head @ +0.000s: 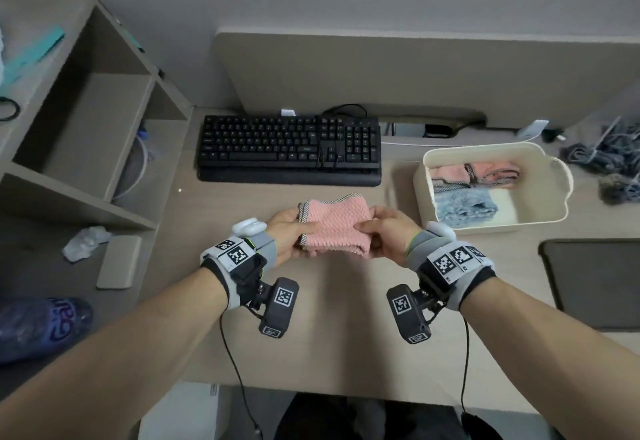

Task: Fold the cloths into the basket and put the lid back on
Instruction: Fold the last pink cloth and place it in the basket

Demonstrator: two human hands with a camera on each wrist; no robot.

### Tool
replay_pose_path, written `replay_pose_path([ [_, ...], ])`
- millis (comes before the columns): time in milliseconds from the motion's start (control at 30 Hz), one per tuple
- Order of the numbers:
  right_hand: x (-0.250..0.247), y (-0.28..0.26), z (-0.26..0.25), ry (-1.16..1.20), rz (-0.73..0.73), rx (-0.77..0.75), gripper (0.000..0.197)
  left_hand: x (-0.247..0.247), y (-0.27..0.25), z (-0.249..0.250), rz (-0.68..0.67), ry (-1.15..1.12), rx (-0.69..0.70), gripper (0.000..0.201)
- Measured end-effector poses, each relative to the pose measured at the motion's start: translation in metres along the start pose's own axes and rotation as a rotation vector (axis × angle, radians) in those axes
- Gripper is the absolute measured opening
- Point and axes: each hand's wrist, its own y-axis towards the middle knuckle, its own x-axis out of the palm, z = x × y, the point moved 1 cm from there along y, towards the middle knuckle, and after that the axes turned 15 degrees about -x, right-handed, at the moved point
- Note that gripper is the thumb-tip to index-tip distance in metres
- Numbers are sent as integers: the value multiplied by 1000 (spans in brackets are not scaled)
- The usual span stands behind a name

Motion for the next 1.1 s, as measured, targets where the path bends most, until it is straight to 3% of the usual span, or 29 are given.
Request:
replay_pose_path([
  [200,-63,-14,-29,107,19,-129,29,50,-9,34,-108,-13,79,21],
  [400,-146,-33,-48,117,66,-167,31,135,-10,59,-100,27,106,36],
  [533,-201,-43,-55,-2,76,-132,36,187,2,72,-114,66,39,22],
  [600,-243,-48,-60,-53,98,-103,36,227,15,82,-61,131,32,34],
  [700,-277,-48,-64,-44,136,-103,14,263,34,90,145,475,224,19],
  [767,-303,-47,-63,-112,201,-99,27,291,47,94,214,651,284,23],
  [900,-339,-38,-61,-330,214,-103,25,336,74,105,253,767,251,16],
  [1033,-354,-27,-55,-607,111,-134,18,354,110,116,199,956,148,19],
  [1100,-349,-26,-56,-779,36,-175,20,354,122,116,233,949,137,19],
])
